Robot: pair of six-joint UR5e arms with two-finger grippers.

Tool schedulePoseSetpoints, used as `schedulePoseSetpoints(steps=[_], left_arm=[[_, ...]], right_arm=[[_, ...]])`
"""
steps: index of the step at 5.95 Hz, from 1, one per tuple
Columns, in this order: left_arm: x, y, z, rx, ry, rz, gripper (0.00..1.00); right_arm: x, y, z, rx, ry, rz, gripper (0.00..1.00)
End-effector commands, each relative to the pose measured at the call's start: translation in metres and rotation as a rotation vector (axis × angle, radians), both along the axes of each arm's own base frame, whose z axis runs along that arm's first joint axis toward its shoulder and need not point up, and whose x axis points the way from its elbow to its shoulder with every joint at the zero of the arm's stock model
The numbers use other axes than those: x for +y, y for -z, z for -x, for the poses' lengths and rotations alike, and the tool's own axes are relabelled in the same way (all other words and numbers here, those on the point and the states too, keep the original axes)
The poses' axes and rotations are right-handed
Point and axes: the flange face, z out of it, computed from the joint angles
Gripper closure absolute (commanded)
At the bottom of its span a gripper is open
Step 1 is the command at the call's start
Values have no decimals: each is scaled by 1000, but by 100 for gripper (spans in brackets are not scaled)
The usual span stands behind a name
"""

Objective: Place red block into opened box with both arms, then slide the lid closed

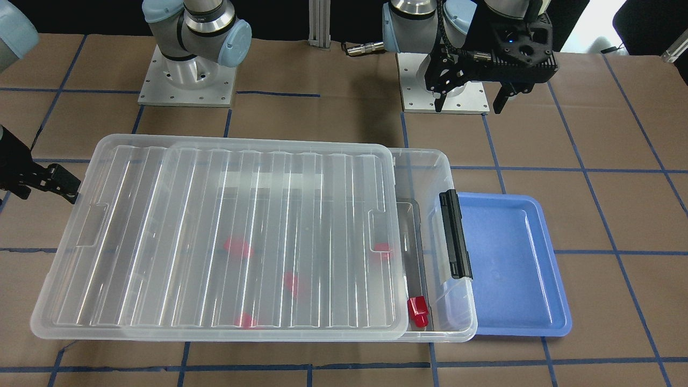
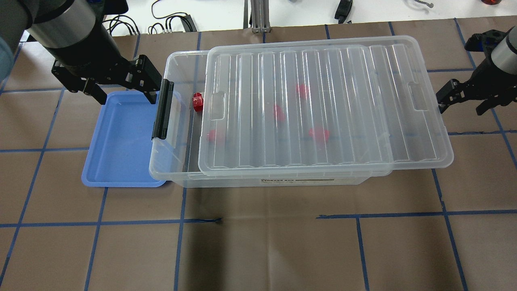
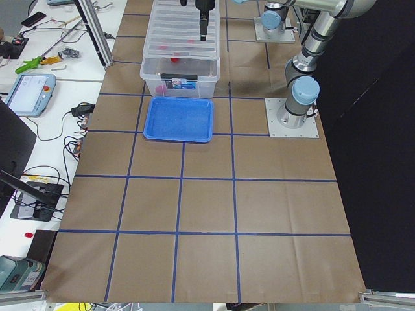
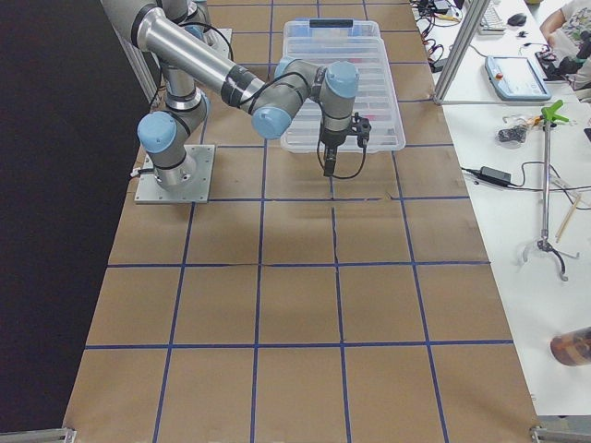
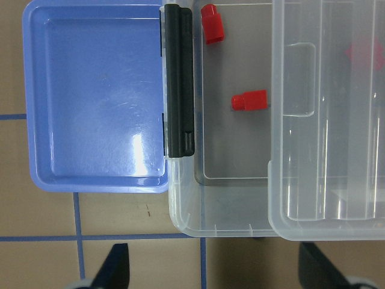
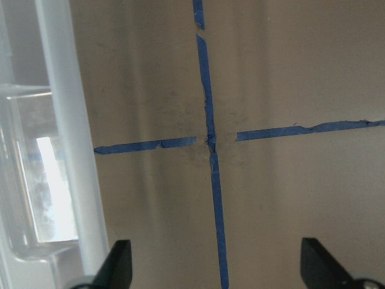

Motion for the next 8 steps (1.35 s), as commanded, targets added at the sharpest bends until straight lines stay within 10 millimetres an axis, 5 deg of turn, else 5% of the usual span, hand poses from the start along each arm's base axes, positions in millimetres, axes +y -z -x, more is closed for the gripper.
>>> schedulePoseSetpoints(steps=[1,5,8], left_arm=[[0,0,0,0,0,0,2],[0,0,0,0,0,0,2],[0,0,1,0,1,0,2]], right_arm=[[-4,-1,-26,2,12,1,0],[9,9,-42,-46,59,-7,0],[9,8,-75,-71,58,-1,0]])
